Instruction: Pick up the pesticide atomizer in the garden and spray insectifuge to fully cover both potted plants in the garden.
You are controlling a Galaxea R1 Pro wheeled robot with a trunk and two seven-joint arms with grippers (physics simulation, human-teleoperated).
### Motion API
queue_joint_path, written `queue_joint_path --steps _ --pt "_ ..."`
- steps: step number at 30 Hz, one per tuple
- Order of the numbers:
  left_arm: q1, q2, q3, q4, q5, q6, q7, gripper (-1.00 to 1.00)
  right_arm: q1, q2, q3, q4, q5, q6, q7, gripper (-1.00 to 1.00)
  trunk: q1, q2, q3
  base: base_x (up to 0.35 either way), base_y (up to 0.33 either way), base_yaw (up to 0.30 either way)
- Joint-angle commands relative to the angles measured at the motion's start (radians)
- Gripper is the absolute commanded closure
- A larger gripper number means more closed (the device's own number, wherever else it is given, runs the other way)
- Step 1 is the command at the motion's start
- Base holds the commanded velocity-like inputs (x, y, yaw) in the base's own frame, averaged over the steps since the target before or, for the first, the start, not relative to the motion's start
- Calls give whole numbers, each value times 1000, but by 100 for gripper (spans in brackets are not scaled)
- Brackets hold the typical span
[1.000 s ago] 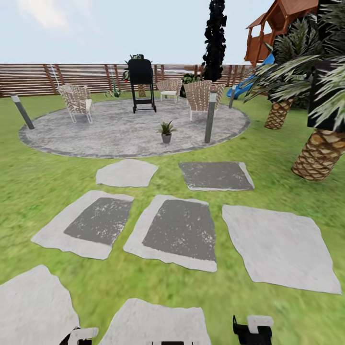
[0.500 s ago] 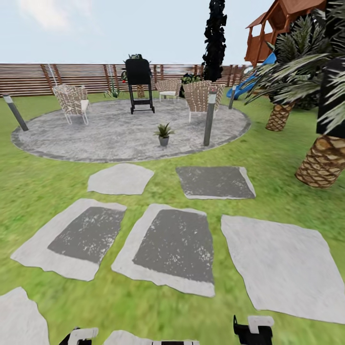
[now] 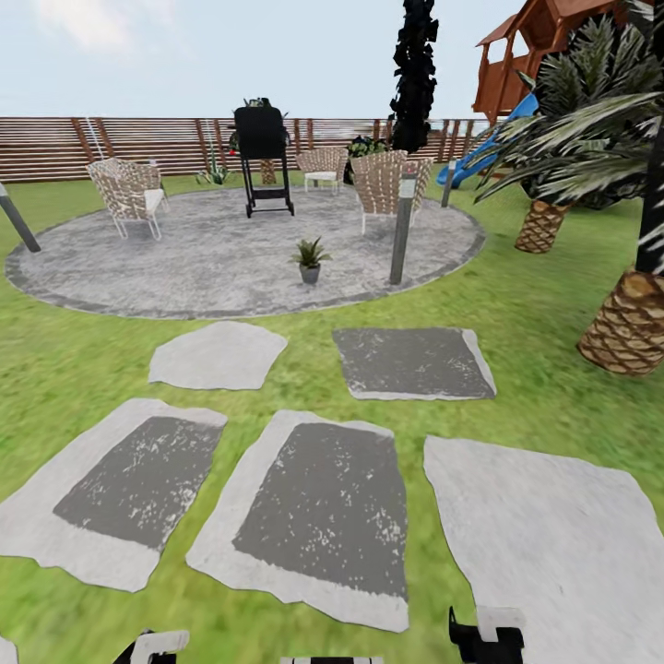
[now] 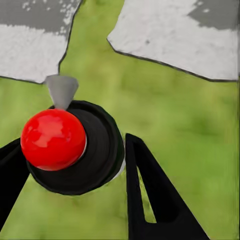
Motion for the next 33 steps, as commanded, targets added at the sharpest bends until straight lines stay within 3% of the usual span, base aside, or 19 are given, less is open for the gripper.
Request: queue_joint_path --steps 1,22,33 --pt "-1 0 4 1 -11 -3 4 100 -1 0 -1 1 11 0 -9 -100 0 0 -1 340 -114 0" --pt "-1 1 4 0 -11 -3 4 100 -1 0 -1 1 9 0 -5 -100 0 0 -1 340 -114 1" --pt "-1 1 4 0 -11 -4 4 100 -1 3 -1 1 10 0 -5 -100 0 0 -1 340 -114 235"
